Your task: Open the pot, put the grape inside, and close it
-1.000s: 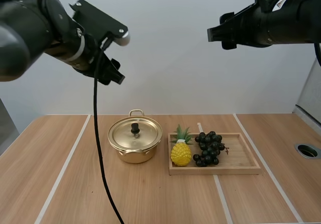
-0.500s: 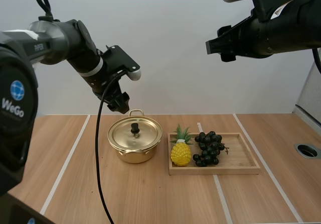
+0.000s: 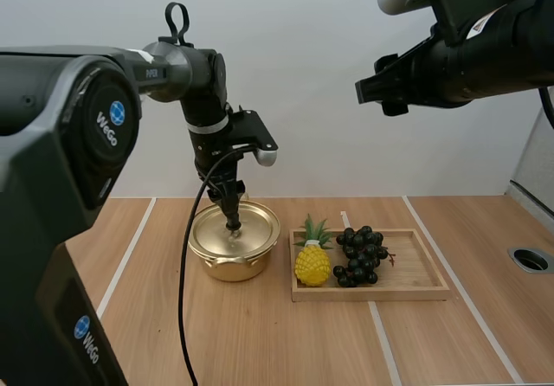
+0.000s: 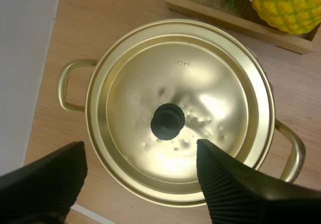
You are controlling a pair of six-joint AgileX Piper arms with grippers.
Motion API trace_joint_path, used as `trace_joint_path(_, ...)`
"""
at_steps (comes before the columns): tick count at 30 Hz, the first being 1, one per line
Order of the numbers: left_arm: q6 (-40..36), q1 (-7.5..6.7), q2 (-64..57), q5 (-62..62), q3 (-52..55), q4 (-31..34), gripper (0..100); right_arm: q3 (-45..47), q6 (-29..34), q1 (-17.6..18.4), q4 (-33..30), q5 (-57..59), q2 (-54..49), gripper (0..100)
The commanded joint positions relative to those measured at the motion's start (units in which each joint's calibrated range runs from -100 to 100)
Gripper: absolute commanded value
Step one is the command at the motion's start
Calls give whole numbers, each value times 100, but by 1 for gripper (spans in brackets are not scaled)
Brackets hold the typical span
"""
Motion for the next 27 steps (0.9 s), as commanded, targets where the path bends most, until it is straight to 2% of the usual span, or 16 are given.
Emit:
trace_joint_path(1,-58,-21,228,301,-284,-39,100,-62,-88,-17,-27,47,-24,100)
trace_joint_path(11,87,-21,668,301,-504,-436,100,-62,-119,-17,-27,47,-24,100)
trace_joint_path(27,132,-21,1145,301,-504,-548,100,-62,-113,-17,-27,71,-24,100)
